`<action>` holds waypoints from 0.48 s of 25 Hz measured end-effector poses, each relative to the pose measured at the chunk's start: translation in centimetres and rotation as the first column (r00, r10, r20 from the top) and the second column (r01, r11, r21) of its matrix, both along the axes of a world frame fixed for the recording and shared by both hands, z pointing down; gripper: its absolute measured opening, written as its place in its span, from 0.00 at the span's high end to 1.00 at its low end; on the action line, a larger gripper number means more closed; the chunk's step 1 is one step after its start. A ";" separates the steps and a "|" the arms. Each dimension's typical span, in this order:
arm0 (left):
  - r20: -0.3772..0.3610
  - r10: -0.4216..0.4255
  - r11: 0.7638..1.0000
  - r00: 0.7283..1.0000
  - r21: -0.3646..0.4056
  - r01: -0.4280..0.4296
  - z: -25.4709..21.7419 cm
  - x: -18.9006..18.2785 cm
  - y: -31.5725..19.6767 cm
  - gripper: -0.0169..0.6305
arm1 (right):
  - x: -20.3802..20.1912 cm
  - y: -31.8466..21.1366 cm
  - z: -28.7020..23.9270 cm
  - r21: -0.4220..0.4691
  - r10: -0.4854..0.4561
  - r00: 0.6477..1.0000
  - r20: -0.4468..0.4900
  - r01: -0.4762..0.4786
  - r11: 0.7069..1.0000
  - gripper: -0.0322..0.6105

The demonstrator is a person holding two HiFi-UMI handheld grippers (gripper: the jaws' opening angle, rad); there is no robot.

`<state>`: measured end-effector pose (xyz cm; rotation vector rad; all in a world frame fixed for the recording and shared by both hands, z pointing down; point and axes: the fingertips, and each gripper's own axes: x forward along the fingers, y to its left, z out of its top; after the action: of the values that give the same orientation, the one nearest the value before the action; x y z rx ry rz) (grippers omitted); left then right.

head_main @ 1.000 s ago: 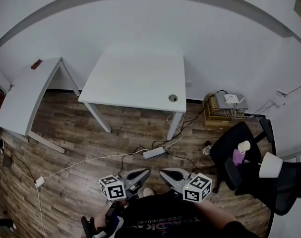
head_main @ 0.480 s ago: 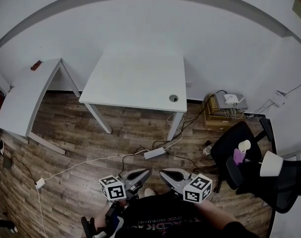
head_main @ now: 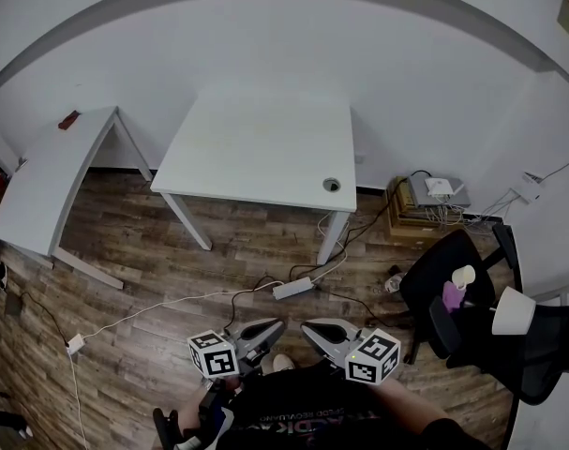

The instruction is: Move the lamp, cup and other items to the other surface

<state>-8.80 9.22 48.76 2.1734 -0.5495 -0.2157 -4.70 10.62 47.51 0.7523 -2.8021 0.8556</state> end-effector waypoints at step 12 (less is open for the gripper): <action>0.006 -0.008 1.000 1.000 -0.024 0.008 0.5 -0.7 -0.5 0.98 | -1.1 -0.5 0.5 -0.009 -0.021 1.000 -0.003 0.021 1.000 0.95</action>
<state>-9.53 8.71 49.29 2.1494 -0.5612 -0.2057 -5.83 10.14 47.99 0.7207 -2.7964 0.8629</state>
